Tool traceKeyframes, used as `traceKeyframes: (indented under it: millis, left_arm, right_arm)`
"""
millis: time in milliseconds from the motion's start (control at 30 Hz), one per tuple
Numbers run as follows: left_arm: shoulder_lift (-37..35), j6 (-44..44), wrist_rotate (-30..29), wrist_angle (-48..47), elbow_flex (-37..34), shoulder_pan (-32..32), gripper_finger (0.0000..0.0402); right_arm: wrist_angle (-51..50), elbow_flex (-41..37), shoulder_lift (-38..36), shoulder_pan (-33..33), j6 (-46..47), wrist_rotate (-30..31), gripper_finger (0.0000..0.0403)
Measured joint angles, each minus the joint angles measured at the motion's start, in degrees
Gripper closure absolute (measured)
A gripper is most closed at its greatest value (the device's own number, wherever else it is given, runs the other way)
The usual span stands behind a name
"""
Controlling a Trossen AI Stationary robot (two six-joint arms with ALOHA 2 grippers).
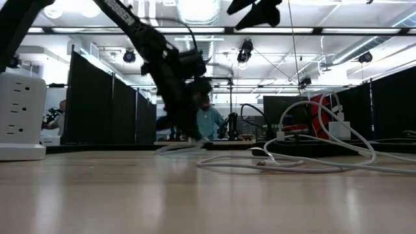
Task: Insert USB
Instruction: Insert the white charger cable into the top white outlet extension
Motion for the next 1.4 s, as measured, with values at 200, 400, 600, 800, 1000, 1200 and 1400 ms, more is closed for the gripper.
traceKeyframes:
  millis: [200, 400, 600, 800, 1000, 1200, 1400]
  left_arm:
    - [-6.9, 3.3, 4.0, -0.8, 1.6, -0.3, 0.0399]
    - [-14.3, 5.6, 4.7, -0.4, 4.1, -2.3, 0.0399]
    - [-19.1, 10.5, 4.7, -1.1, 6.7, -6.5, 0.0399]
    - [-19.3, 12.7, 1.1, -4.8, 9.7, -11.7, 0.0399]
    - [-18.7, 15.2, -7.4, -4.8, 11.0, -17.1, 0.0399]
    - [-18.7, 17.0, -14.1, -4.4, 11.4, -21.1, 0.0399]
    - [-18.7, 17.5, -15.4, -2.3, 12.3, -23.7, 0.0399]
  right_arm:
    - [-4.6, 0.0, -4.3, 2.5, -15.0, -0.3, 0.0139]
    - [-5.1, 0.0, -4.3, 4.4, -10.4, -7.4, 0.0156]
    - [0.1, 0.0, -0.7, 6.8, -10.1, -9.2, 0.0175]
    - [1.7, 5.6, 1.7, 7.0, -10.9, -9.0, 0.0193]
    - [-2.4, 8.7, 4.6, 6.4, -7.0, -9.0, 0.0207]
    - [-6.8, 9.1, 5.6, 6.4, -5.3, -9.0, 0.0217]
    - [-7.0, 9.1, 6.0, 6.4, -7.3, -9.0, 0.0228]
